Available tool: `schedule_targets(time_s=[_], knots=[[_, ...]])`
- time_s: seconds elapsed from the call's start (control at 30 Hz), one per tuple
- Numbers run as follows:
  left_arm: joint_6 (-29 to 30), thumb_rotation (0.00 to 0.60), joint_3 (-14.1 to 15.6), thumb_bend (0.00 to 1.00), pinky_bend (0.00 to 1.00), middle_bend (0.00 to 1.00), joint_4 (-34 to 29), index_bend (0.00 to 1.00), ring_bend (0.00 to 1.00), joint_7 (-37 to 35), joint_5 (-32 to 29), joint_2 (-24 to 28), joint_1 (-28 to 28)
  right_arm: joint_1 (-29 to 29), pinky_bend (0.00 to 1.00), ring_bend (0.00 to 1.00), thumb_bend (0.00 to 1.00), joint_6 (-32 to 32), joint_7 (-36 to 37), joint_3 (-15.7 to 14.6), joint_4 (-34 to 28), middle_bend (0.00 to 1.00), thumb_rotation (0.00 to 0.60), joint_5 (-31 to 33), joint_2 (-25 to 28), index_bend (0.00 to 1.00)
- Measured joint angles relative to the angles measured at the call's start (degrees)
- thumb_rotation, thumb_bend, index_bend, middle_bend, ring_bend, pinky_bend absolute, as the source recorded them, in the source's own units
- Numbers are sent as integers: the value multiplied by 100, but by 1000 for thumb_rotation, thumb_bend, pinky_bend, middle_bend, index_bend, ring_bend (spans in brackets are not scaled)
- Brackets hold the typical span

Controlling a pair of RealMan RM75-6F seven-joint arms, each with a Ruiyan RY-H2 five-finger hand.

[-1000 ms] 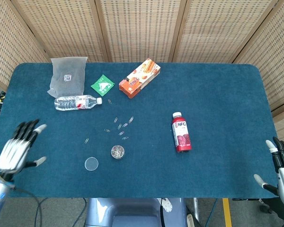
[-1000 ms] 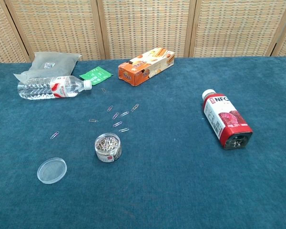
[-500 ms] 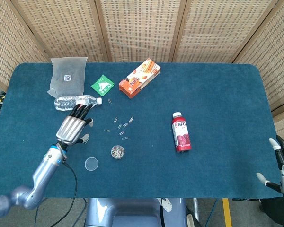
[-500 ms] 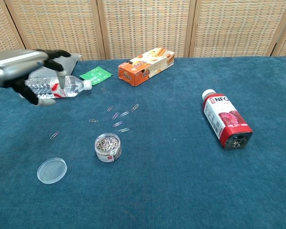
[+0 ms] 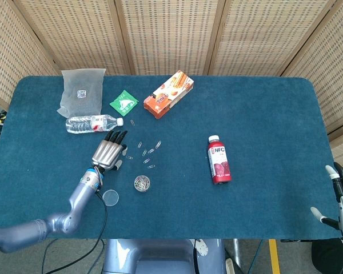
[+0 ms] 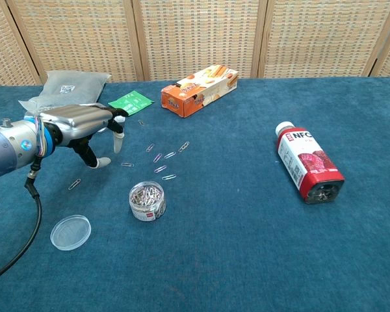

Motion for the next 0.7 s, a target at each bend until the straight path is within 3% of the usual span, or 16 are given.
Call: schedule_targets(time_s=[0.37, 0.7], knots=[[-107, 600, 11, 377, 0, 0, 550, 471, 0, -53, -365, -291, -282, 29, 0, 0, 0, -51, 16, 1, 16, 0, 600, 27, -6, 0], [-159, 600, 55, 378, 0, 0, 626, 470, 0, 105, -614, -424, -475, 44, 0, 0, 0, -55, 47, -3, 37, 0, 600, 1, -16, 0]])
